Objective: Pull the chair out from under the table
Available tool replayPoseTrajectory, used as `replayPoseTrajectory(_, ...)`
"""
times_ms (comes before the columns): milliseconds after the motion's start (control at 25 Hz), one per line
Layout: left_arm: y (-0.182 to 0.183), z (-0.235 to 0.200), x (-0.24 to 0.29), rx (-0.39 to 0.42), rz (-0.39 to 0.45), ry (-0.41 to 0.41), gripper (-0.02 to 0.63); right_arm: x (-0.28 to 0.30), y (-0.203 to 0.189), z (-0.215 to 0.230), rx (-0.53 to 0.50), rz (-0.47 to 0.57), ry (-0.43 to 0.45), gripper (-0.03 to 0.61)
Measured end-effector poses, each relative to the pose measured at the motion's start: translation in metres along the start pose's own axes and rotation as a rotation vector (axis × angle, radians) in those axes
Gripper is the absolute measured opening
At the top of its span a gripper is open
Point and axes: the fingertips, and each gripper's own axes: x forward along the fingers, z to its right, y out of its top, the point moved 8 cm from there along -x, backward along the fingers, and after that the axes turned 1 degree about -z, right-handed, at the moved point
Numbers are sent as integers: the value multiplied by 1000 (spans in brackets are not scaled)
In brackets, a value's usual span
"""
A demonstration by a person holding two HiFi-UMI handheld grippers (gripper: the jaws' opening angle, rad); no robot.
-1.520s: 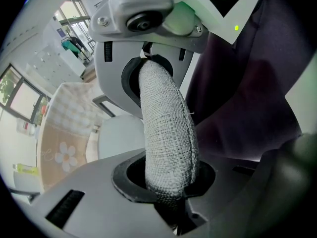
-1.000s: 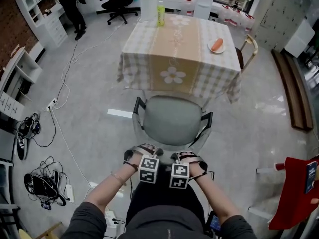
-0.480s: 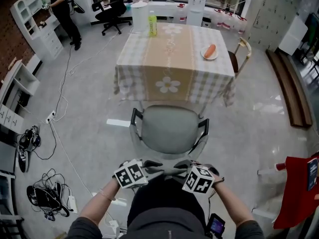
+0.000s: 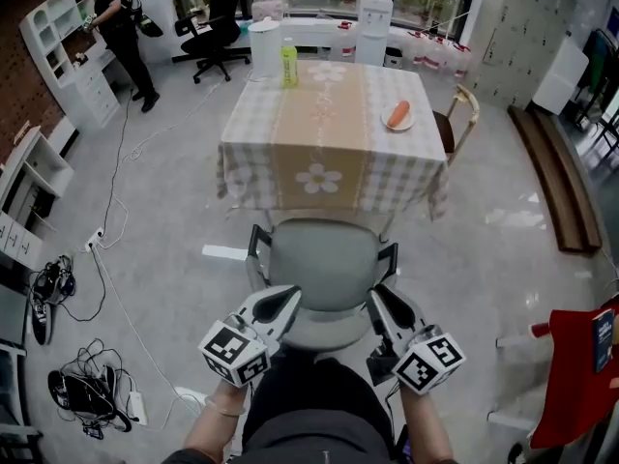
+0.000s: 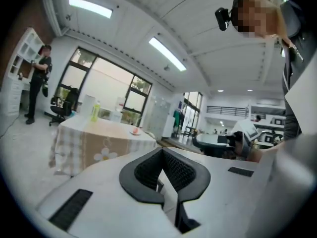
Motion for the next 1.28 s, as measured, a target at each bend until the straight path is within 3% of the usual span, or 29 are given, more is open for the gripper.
replayPoseTrajectory(120, -5, 21, 2, 119, -2, 73, 9, -14, -9, -13, -8, 74, -136, 55)
replayPoseTrajectory(200, -15, 37, 5, 217, -44, 71, 9, -23, -24, -20, -61, 66, -227, 38)
replayPoseTrajectory(320, -30, 55, 5, 235, -92, 44, 9, -33, -48, -29, -116, -1, -301, 28)
replayPoseTrajectory(560, -45, 68, 7, 186, -100, 39, 9, -36, -52, -31, -121, -18, -301, 12)
replayPoseTrajectory(1280, -58, 65, 4, 181, -164, 39, 9, -41, -62, -28, -133, -55, -285, 11)
